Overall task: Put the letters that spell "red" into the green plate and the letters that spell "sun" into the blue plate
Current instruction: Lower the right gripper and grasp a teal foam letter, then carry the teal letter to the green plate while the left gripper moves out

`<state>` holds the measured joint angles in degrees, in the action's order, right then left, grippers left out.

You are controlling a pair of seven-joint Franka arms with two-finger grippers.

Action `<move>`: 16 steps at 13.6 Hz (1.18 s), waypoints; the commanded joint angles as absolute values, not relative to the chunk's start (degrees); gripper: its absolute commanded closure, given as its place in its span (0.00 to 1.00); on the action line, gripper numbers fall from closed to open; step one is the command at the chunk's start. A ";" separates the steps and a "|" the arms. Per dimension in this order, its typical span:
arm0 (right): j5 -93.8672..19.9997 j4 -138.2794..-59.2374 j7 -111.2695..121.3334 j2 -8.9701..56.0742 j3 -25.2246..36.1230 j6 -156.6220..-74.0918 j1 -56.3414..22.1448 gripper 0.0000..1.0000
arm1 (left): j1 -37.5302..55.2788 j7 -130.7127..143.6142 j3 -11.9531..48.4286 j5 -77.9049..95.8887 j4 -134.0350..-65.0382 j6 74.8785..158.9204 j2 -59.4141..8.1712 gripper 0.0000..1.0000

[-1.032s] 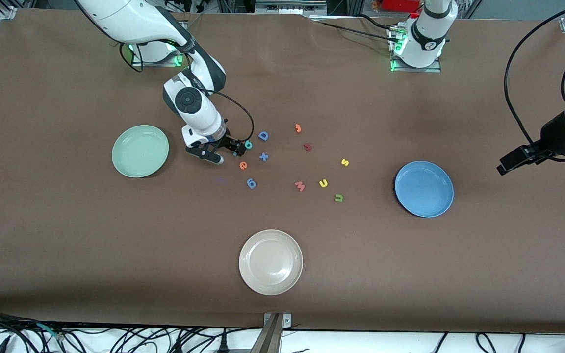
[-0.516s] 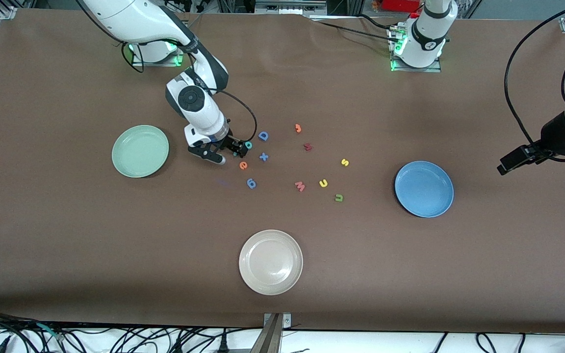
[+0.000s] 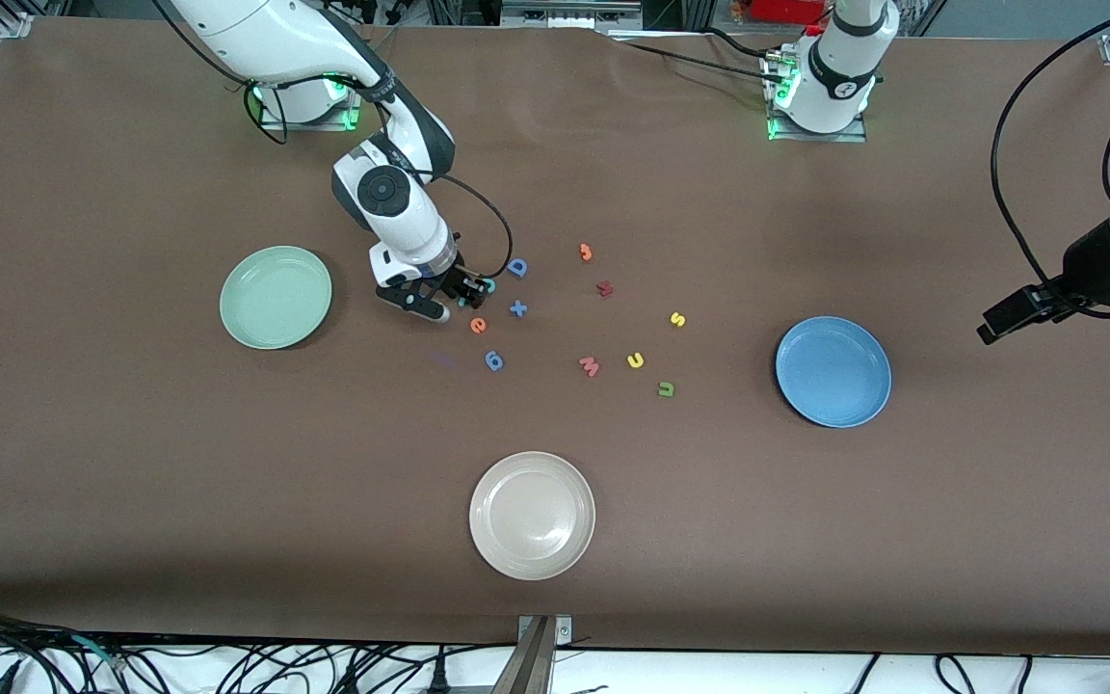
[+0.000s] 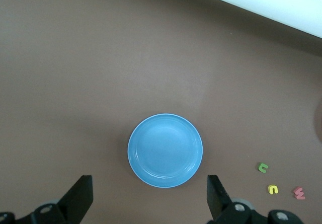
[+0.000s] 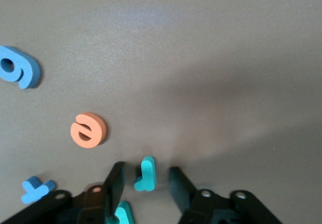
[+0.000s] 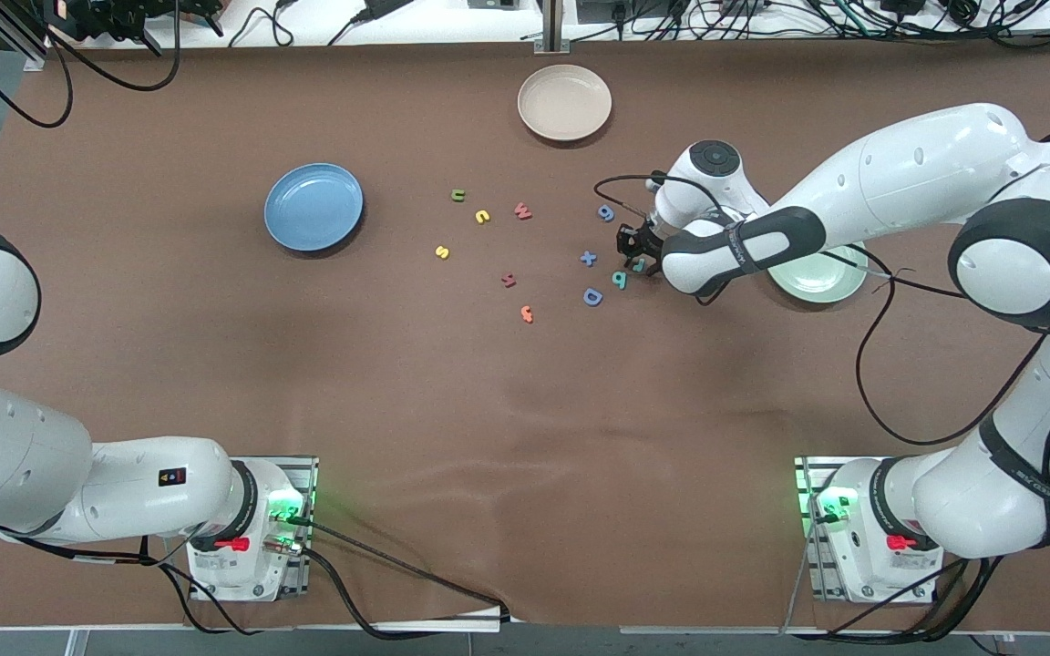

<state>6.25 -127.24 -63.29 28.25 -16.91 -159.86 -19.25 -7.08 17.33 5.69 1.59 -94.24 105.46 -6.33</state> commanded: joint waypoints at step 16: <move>7.30 -119.90 -60.75 20.66 -13.01 -138.39 -19.25 1.00 | -2.83 18.02 6.86 0.09 -93.87 104.94 -17.13 0.00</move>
